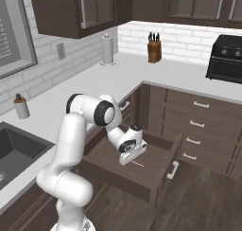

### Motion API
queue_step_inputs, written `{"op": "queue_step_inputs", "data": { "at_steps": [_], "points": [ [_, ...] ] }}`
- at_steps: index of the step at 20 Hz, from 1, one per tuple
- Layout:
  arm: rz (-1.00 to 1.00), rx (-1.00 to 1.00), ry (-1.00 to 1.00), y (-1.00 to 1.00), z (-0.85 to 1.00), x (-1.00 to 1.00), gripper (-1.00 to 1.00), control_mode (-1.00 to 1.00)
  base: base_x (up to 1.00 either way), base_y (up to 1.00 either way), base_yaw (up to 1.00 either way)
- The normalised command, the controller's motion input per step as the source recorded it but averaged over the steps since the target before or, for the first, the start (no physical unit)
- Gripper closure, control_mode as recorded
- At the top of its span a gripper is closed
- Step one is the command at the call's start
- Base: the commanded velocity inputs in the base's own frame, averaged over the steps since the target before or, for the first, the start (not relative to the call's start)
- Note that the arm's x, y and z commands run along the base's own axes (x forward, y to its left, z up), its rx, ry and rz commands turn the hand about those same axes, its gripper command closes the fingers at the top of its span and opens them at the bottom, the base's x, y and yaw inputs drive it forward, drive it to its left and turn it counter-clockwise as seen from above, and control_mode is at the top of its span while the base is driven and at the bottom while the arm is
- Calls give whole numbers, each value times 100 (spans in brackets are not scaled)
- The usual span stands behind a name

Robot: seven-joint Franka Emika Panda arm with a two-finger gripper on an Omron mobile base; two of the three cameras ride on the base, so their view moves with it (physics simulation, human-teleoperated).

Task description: Take a straw from the drawer in front and place it inside the glass cup on the dining counter.

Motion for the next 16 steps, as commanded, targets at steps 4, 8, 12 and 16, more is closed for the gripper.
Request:
{"op": "queue_step_inputs", "data": {
  "at_steps": [4,8,12,16],
  "points": [
    [0,0,8,0,-35,17,-100,-100,0,0,0],
    [0,0,0,0,-56,0,-100,-100,0,0,0],
    [0,0,0,0,-60,0,-100,-100,0,0,0],
    [0,0,-3,5,-64,0,-100,-100,0,0,0]
  ]
}}
